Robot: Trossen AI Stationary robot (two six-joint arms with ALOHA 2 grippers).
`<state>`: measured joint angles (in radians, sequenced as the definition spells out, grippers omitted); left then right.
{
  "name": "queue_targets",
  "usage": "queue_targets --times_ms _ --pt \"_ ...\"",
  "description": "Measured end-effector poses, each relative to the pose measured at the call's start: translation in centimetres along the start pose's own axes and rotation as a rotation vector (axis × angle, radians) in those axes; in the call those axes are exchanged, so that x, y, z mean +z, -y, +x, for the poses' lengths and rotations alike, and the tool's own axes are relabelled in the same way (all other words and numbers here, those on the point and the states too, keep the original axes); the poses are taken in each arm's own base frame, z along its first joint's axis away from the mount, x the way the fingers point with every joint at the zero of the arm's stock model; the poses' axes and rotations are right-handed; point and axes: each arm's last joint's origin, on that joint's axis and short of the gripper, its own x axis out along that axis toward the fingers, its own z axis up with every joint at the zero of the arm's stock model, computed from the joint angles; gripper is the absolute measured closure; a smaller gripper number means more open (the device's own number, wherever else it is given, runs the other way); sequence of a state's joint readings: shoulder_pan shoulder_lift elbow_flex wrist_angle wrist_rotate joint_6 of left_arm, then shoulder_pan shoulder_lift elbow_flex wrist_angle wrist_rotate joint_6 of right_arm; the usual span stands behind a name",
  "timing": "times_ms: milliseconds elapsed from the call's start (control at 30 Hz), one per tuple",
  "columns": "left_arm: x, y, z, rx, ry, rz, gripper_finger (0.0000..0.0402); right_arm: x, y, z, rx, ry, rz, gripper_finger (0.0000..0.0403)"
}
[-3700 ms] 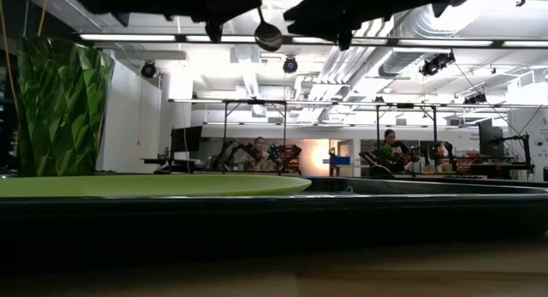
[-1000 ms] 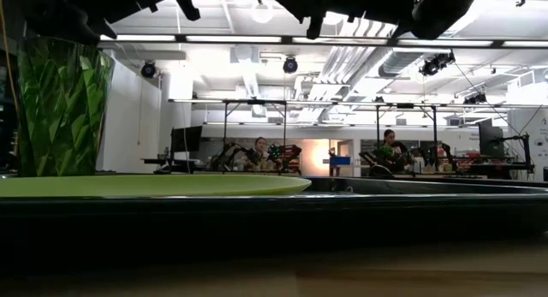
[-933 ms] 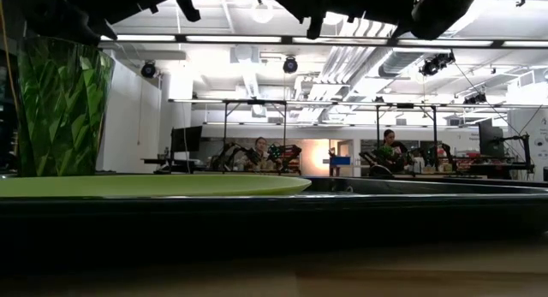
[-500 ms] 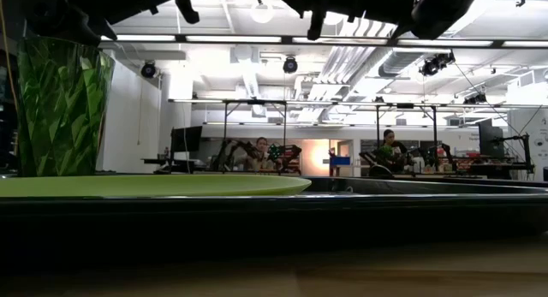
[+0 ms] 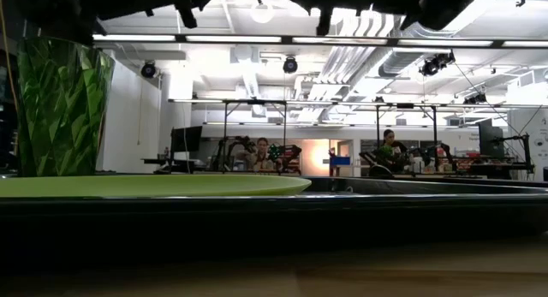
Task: Pick and place plate/cup/fork/spoon on tray
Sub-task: Put the black spoon on the black tray to the right of the orange fork
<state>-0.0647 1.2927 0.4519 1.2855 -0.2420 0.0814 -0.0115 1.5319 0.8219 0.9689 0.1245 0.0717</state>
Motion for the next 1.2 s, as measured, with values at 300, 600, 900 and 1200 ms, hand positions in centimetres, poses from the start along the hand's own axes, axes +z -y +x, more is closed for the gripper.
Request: queue_targets --times_ms 300,600,900,1200 --pt "2.7 -0.5 -1.0 -0.003 -0.304 0.074 0.023 2.4 -1.4 -2.4 -0.273 -0.163 -0.24 0.0402" --pt "2.5 -0.8 -1.2 0.06 -0.559 0.124 0.0187 2.5 -1.9 -6.3 -0.56 -0.466 -0.396 0.0403" --pt "-0.2 -1.0 0.2 0.078 -0.673 0.162 0.0181 1.5 -1.7 -6.1 -0.386 -0.691 -0.288 0.0403" --pt "-3.3 -0.7 3.0 -0.009 -0.96 0.112 0.0181 0.1 -2.8 -3.4 -0.284 -0.859 -0.334 0.0403"
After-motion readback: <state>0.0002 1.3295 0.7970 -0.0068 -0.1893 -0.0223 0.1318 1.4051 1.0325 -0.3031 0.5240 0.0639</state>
